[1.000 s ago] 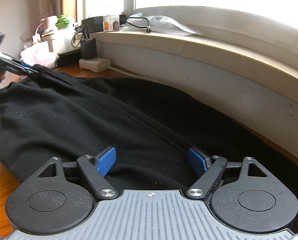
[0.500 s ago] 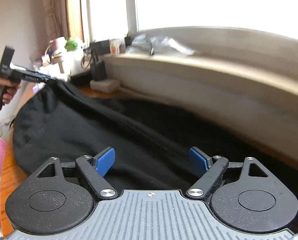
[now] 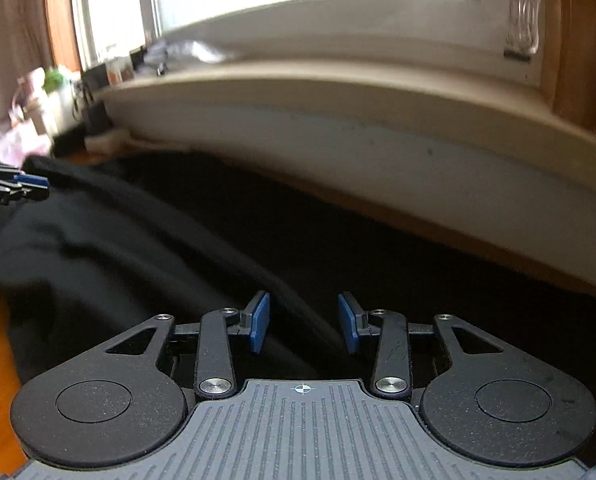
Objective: Fold clothes
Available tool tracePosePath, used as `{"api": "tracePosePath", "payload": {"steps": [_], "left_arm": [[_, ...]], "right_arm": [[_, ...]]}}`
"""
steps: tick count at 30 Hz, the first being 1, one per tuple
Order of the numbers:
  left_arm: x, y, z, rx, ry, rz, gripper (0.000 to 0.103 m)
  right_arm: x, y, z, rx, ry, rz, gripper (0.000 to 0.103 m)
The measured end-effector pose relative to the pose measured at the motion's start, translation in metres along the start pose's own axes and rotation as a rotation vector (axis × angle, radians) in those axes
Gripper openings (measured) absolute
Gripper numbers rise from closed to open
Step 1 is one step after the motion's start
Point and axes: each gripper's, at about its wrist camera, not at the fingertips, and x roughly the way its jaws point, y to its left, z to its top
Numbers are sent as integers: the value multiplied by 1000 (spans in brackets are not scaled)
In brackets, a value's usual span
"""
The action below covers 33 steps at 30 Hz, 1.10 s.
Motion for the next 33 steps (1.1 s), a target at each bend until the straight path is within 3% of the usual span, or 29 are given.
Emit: {"api": "tracePosePath", "payload": {"steps": [6, 15, 20, 25, 28, 33], "left_arm": [[-5, 2, -14, -2, 6, -7, 36], [-46, 1, -52, 3, 17, -45, 36], [-57, -5, -60, 39, 26, -21, 36], [-52, -14, -44, 105, 36, -2, 39], [-40, -21, -24, 126, 6, 10, 46], [-5, -17, 6, 100, -23, 29, 46]], "right_arm": [[-9, 8, -12, -26, 0, -1, 40], [-48, 42, -50, -56, -10, 30, 40], [-66, 58, -64, -68, -13, 38, 40], [-68, 60, -62, -69, -17, 23, 40], [-73, 51, -60, -68, -42, -15, 48], [-89, 5, -55, 27, -101, -129, 52]]}}
